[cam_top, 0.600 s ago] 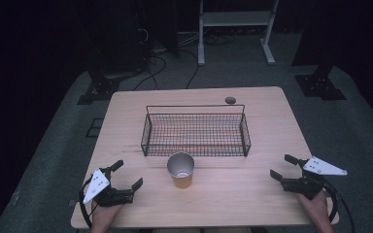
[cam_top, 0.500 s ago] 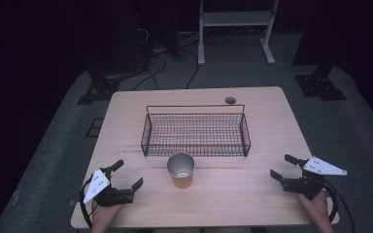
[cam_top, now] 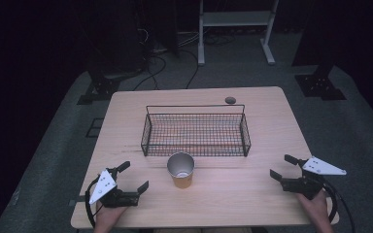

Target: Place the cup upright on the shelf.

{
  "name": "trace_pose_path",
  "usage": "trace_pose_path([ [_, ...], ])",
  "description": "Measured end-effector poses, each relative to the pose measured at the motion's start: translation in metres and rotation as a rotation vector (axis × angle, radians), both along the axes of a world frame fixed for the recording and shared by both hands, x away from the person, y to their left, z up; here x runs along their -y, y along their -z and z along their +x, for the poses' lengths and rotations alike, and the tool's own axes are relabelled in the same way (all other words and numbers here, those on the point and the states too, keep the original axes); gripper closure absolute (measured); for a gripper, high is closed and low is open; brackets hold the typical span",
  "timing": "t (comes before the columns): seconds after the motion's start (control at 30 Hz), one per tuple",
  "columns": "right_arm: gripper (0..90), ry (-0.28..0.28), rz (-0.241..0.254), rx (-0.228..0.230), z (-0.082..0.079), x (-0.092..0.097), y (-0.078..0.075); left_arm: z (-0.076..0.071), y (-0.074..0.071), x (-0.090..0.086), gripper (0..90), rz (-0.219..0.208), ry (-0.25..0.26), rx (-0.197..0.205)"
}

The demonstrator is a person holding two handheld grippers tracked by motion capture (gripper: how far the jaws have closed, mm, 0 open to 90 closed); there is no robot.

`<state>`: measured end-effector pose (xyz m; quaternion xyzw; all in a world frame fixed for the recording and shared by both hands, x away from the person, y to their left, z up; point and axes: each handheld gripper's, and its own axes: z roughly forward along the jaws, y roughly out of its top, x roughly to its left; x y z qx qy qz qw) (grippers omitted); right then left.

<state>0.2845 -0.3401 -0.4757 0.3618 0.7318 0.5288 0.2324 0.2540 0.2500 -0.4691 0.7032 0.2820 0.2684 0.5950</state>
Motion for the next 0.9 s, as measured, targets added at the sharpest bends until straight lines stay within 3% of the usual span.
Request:
trace_pose_path([
  [0.43, 13.0, -0.001, 0.002, -0.001, 0.0, 0.0, 0.0, 0.002, -0.004, 0.021, 2.1, 0.019, 0.053, 0.01],
  [0.7, 13.0, 0.001, 0.016, -0.002, 0.0, 0.001, 0.0, 0.0, -0.003, 0.041, 2.1, 0.048, 0.094, -0.005],
  [0.9, 13.0, 0.001, 0.013, -0.002, 0.0, 0.001, 0.0, 0.0, -0.002, 0.053, 2.1, 0.047, 0.109, -0.01],
])
